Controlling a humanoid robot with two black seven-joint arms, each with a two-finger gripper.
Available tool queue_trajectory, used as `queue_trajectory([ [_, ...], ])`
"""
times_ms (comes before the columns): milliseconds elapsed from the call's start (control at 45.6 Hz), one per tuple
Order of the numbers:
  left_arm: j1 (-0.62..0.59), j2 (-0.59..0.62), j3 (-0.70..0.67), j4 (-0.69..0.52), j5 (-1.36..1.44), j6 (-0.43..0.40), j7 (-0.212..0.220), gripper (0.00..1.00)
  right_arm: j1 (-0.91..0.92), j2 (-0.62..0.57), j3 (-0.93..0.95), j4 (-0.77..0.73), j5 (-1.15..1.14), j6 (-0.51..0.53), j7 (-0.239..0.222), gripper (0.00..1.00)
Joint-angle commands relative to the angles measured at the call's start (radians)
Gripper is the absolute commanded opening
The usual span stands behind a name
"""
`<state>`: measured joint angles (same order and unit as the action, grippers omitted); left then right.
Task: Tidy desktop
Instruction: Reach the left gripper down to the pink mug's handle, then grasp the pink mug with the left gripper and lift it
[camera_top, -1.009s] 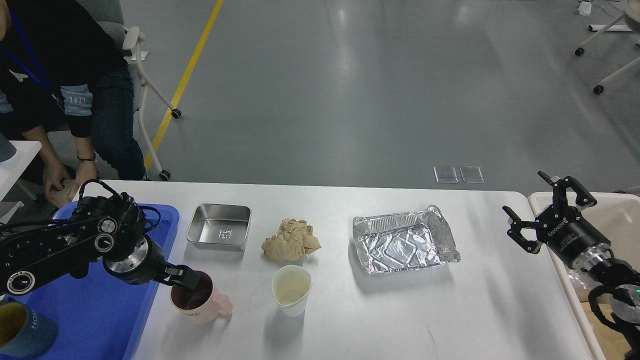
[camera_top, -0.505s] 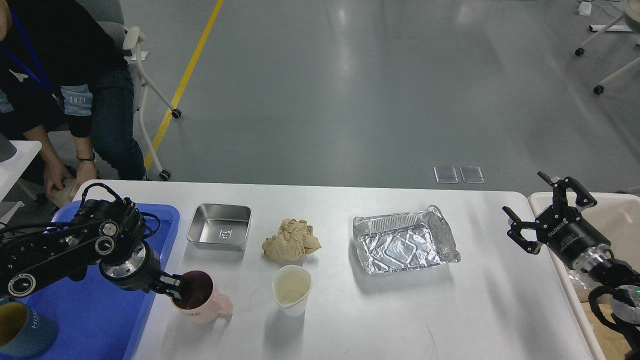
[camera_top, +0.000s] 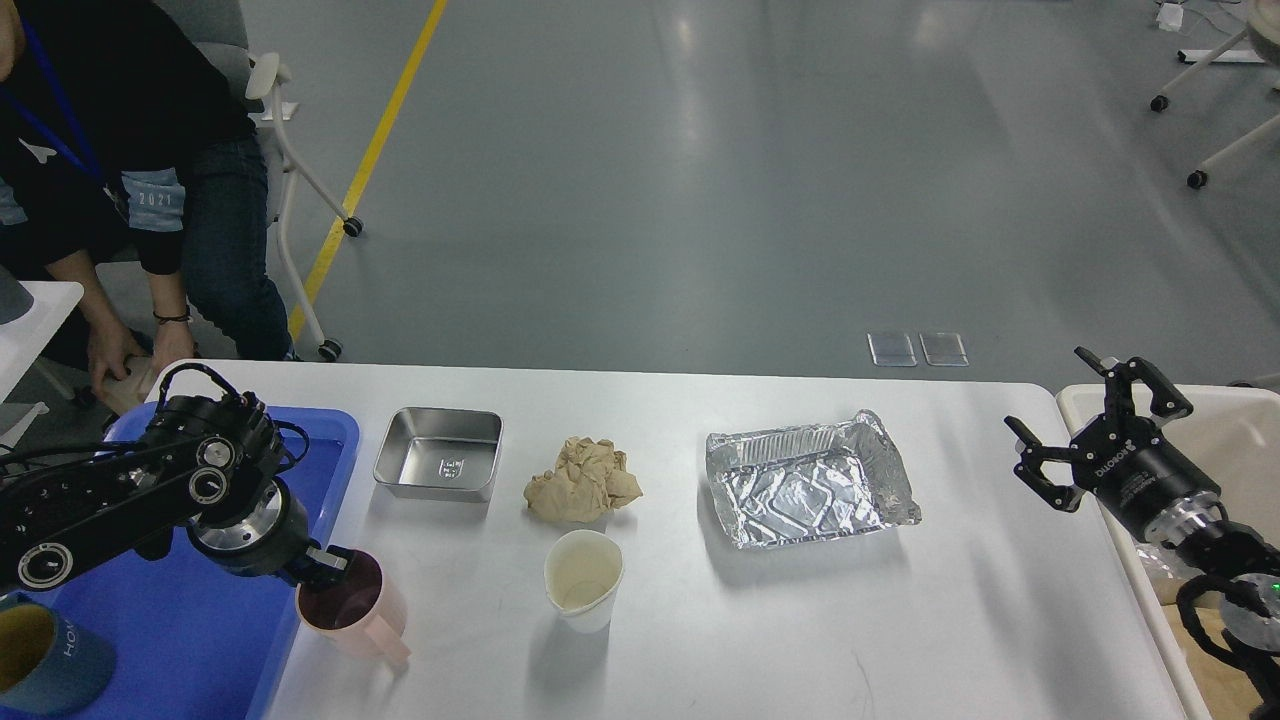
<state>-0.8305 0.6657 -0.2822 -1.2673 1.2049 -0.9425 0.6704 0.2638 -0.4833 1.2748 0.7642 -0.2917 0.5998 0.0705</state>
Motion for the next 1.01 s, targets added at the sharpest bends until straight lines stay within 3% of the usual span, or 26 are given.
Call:
queue_trajectory([
  [0,0.002,-0.006,0.000,0.002,-0.016,0.004,0.057,0.00,-0.001,0.000,0.000,0.000,0.000,0.000,0.000,1.00],
  [987,-0.030,-0.047,-0.092,0.000,-0.076,0.022,0.058,0.00,-0.005,0.000,0.000,0.000,0.000,0.001,0.000,1.00],
])
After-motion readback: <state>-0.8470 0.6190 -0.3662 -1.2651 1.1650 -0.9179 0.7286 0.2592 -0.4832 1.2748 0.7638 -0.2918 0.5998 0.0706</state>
